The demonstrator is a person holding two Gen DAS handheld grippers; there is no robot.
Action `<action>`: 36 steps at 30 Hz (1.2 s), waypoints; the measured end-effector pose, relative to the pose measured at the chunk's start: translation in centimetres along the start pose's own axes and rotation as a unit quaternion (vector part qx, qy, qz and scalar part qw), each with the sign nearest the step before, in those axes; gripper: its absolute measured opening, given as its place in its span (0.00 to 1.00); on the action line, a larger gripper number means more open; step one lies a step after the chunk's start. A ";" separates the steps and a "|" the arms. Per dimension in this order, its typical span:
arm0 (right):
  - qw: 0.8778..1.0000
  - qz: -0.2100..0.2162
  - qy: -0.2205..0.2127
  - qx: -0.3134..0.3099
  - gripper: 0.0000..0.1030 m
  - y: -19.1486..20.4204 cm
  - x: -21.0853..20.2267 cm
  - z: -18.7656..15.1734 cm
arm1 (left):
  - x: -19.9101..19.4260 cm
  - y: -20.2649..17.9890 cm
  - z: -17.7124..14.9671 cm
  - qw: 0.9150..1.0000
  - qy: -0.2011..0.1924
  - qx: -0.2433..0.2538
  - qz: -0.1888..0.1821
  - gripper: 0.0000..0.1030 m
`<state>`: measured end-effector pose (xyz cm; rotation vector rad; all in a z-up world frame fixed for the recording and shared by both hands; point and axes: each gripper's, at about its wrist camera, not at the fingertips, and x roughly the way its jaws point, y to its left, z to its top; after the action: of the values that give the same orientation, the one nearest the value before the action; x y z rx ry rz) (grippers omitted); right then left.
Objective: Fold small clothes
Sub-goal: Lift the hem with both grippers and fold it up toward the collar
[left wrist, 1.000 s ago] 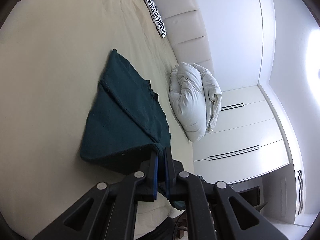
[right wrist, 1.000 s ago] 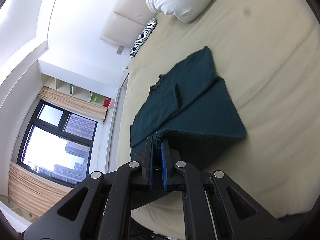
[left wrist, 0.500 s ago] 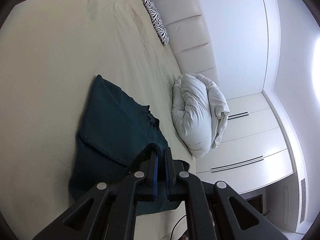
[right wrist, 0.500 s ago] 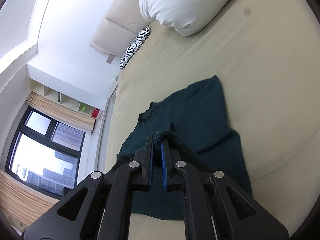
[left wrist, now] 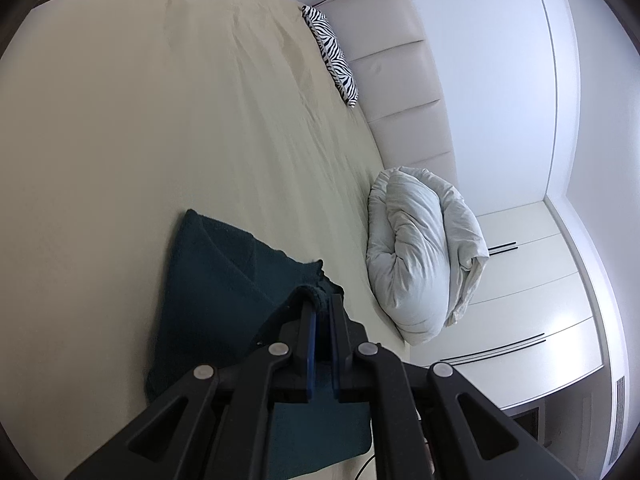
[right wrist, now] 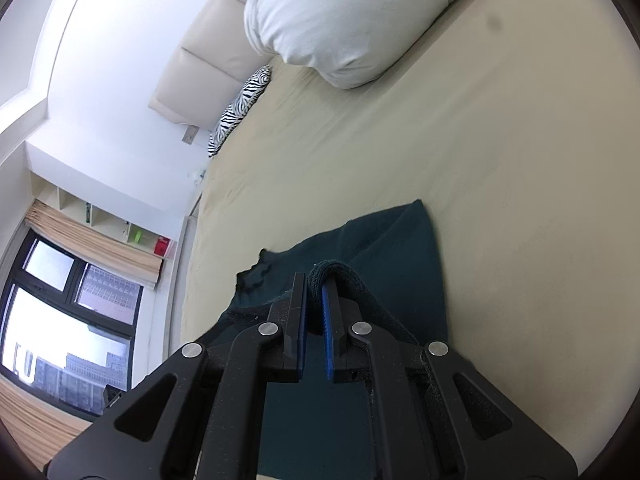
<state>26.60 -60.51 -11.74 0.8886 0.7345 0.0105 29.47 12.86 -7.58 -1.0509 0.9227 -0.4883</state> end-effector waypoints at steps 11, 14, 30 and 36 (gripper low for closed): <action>0.999 -0.039 -0.001 0.011 0.06 -1.3 6.3 3.7 | 5.7 1.1 3.8 0.999 0.002 -0.004 0.038 0.06; 0.999 -0.048 0.001 0.015 0.06 -1.6 8.0 4.2 | 6.8 1.5 4.5 0.999 0.000 -0.008 0.045 0.06; 0.996 -0.089 0.005 0.031 0.06 -4.0 13.8 4.9 | 7.9 6.1 5.5 0.996 -0.014 -0.058 0.073 0.12; 0.996 -0.087 -0.013 -0.007 0.58 -2.3 13.4 4.8 | 5.5 4.0 5.0 0.996 -0.031 -0.029 0.073 0.37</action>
<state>38.95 -61.31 -19.18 0.8068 0.7851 -0.1505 36.34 13.19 -12.49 -1.0370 0.9557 -0.3084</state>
